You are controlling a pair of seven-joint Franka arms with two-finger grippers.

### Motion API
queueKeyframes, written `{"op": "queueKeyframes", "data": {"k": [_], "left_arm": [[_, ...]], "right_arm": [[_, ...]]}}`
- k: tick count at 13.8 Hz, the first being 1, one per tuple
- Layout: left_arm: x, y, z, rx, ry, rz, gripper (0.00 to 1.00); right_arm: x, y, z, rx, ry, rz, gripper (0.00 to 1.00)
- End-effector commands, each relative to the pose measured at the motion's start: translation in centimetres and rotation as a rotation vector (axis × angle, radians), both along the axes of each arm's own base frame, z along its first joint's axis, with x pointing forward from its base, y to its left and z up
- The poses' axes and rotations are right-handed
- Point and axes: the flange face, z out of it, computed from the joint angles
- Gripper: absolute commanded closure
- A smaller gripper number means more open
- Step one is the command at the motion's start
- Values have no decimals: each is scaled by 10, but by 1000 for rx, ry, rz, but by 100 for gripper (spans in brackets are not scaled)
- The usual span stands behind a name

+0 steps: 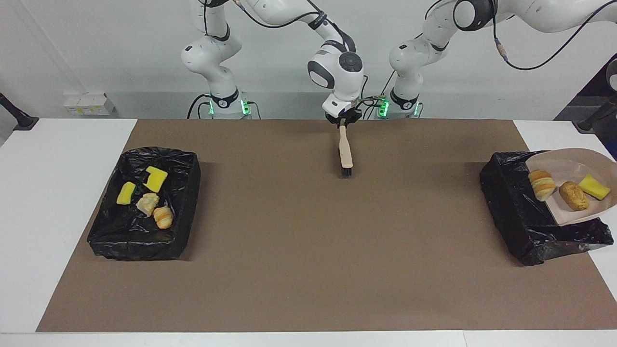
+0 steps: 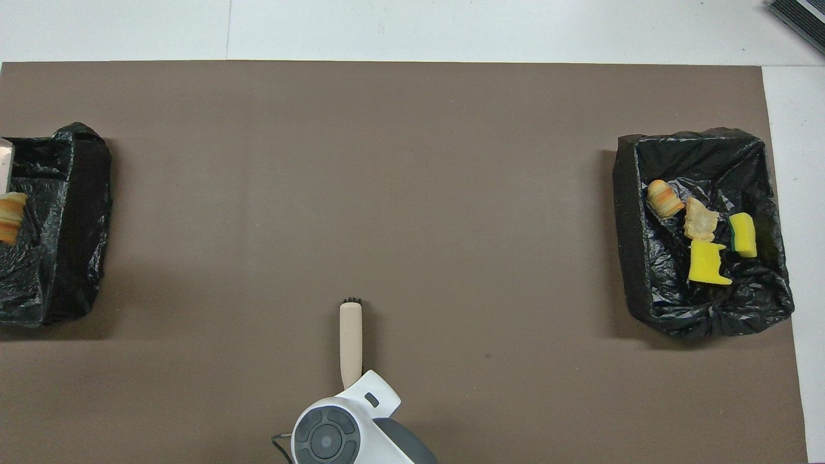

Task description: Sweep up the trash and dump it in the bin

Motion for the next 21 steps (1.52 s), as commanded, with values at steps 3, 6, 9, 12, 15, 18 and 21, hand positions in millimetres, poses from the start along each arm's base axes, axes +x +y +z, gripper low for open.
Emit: {"op": "queueKeyframes", "data": {"k": [3, 6, 9, 12, 15, 18, 21], "left_arm": [[-9, -45, -7, 289, 22, -4, 100], [-13, -52, 14, 510, 61, 16, 100], [-25, -55, 39, 592, 65, 50, 100], [-22, -82, 44, 583, 45, 55, 100], [-24, -103, 35, 564, 32, 98, 100], [-25, -150, 32, 570, 13, 156, 100], [-23, -177, 33, 425, -32, 244, 100]], "right_arm": [[22, 2, 13, 4, -9, -26, 57], [37, -1, 34, 12, -13, -54, 51], [75, -33, 79, 63, -69, -142, 33], [124, -99, 130, 79, -110, -272, 0], [156, -149, 173, 57, -107, -325, 0], [190, -209, 214, 32, -141, -291, 0], [216, -273, 243, 52, -186, -284, 0]]}}
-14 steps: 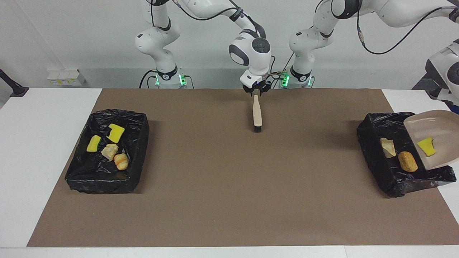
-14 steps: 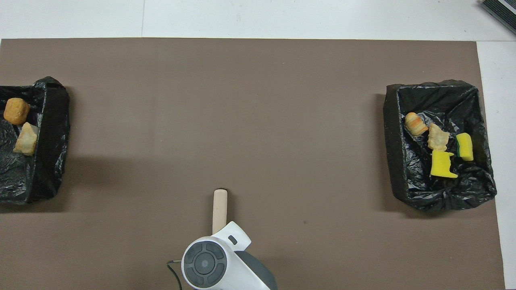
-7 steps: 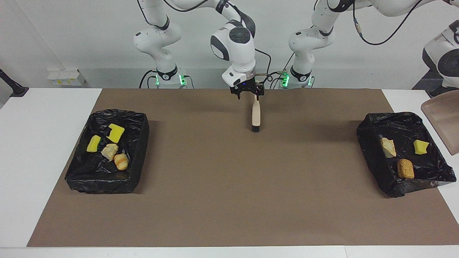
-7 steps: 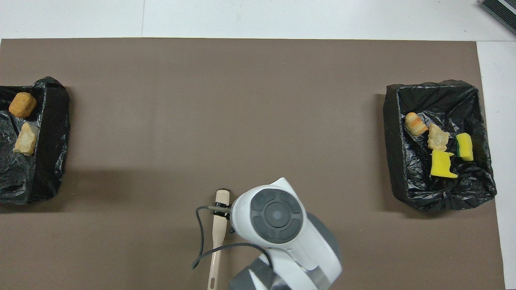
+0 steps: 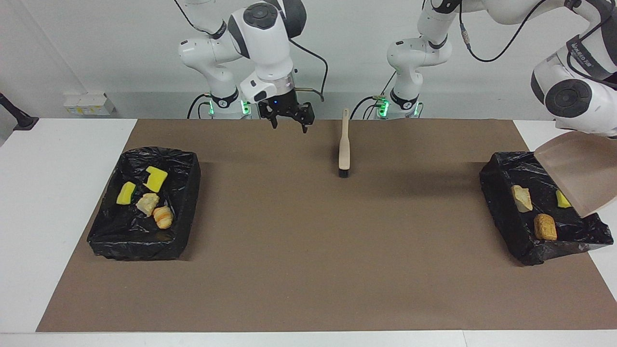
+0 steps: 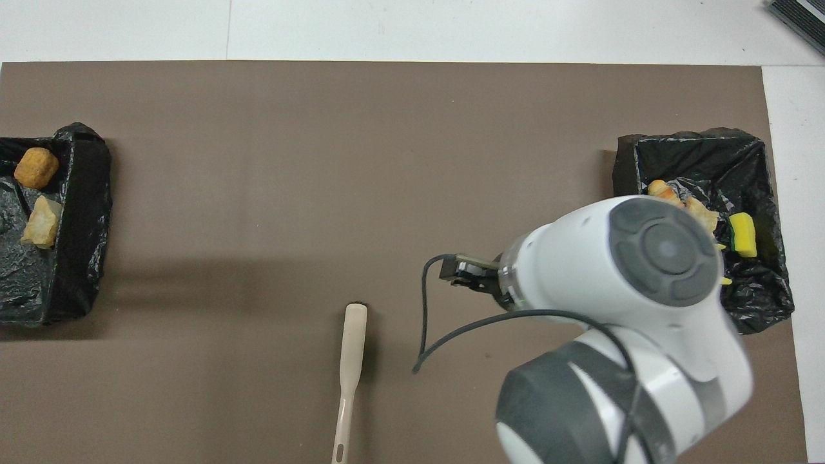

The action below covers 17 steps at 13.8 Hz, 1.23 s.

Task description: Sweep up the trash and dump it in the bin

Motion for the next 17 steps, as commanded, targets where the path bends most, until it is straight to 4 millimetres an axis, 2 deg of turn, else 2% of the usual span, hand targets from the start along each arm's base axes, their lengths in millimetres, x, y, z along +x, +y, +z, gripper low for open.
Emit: {"op": "queueKeyframes", "data": {"k": [1, 3, 5, 7, 9, 11, 13, 15, 16, 17], "left_arm": [[-9, -19, 4, -124, -53, 80, 100], [-11, -33, -3, -218, -174, 167, 100], [-15, -57, -20, -384, -294, 318, 100], [-19, -72, -33, -506, -347, 436, 100], [-20, -106, -46, -570, -427, 552, 100], [-21, -132, -60, -628, -464, 673, 100], [-23, -177, -76, -654, -503, 788, 100], [-25, -237, -97, -676, -542, 863, 100], [-27, -269, -109, -682, -565, 903, 100], [-26, -292, -119, -697, -597, 961, 100]], "right_arm": [[20, -51, 30, -10, -33, 20, 0], [36, -83, 47, -77, -86, 43, 0], [48, -105, 63, -144, -134, 85, 0], [61, -125, 61, -161, -86, 79, 0], [79, -140, 72, -165, -58, 95, 0], [81, -153, 74, -182, -32, 112, 0], [81, -154, 74, -180, -33, 114, 0], [80, -168, 74, -164, -22, 92, 0], [75, -173, 74, -166, -10, 103, 0], [66, -176, 77, -170, 3, 113, 0]]}}
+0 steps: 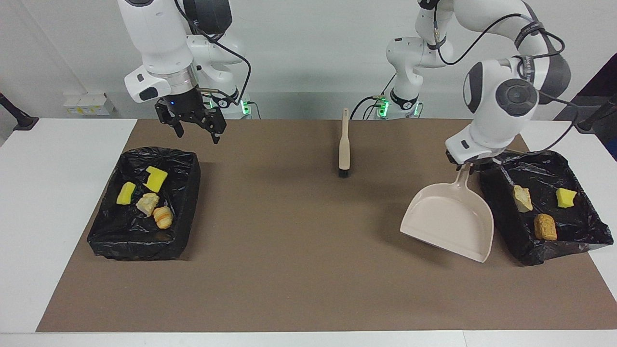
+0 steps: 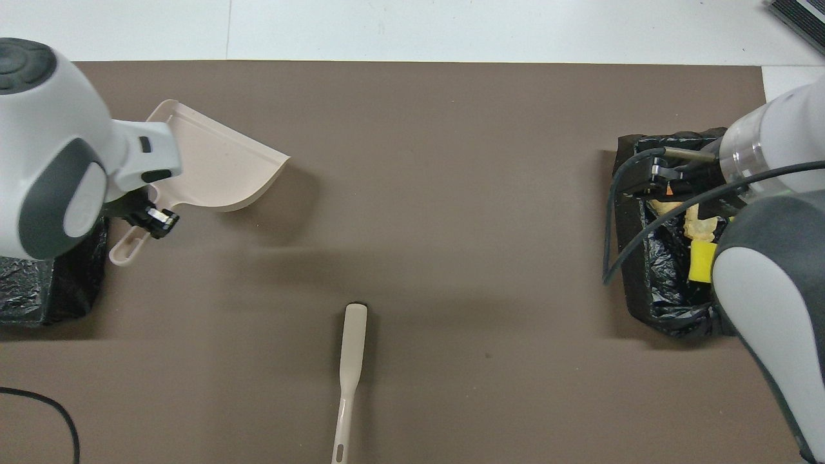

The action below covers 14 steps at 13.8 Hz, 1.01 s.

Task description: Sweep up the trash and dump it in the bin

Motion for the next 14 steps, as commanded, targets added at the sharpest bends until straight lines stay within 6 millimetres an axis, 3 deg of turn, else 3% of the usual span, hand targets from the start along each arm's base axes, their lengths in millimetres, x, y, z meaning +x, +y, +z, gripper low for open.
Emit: {"op": "queueKeyframes", "data": {"k": [1, 5, 8, 9, 10, 14], "left_arm": [[-4, -67, -29, -54, -41, 131, 100], [-37, -187, -81, -82, -91, 271, 100], [-64, -242, -115, -117, -127, 363, 100], [-63, -243, -112, -117, -128, 369, 100], [-59, -240, -105, -127, -137, 384, 1], [-32, -185, -61, -147, -169, 469, 0]], "right_arm": [[-16, -11, 10, -8, 25, 27, 0], [-15, -19, 10, -10, 25, 14, 0], [-12, -19, 9, -7, -2, 17, 0], [-11, -19, 10, -6, -10, 17, 0], [-10, -20, 9, -4, -10, 14, 0], [-9, -33, 9, 1, -5, -21, 0]]}}
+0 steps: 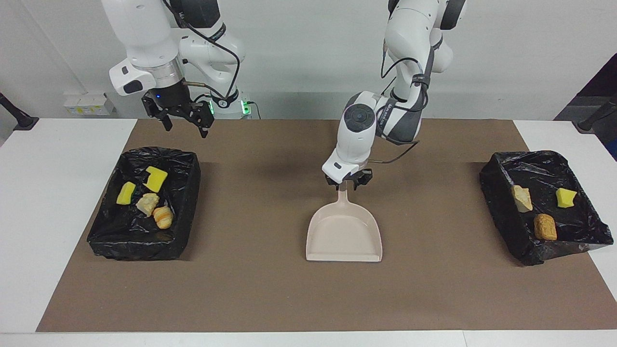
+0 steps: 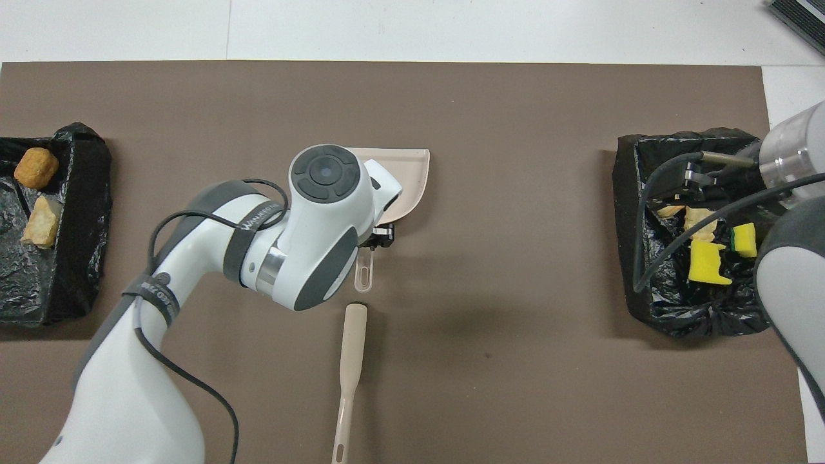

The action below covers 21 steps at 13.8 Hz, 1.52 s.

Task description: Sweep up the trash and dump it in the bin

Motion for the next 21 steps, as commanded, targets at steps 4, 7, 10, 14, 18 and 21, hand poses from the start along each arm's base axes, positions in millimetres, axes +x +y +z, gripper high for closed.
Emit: {"op": "queueKeyframes", "data": {"k": [4, 7, 10, 14, 18, 21], "left_arm": [[55, 133, 63, -45, -74, 98, 0], [75, 198, 85, -57, -113, 58, 0], [73, 259, 113, -57, -127, 1, 0], [41, 312, 166, -59, -95, -116, 0], [15, 318, 203, -60, -86, -119, 0], [-14, 324, 228, -54, -66, -133, 0]], "right_arm": [[0, -18, -2, 62, -2, -26, 0], [0, -23, -1, 62, -1, -36, 0], [0, -28, -2, 60, -2, -40, 0], [2, -24, -2, 57, -6, -24, 0], [2, -22, -1, 47, -11, -18, 0], [-2, -12, 2, 41, -11, -3, 0]]}}
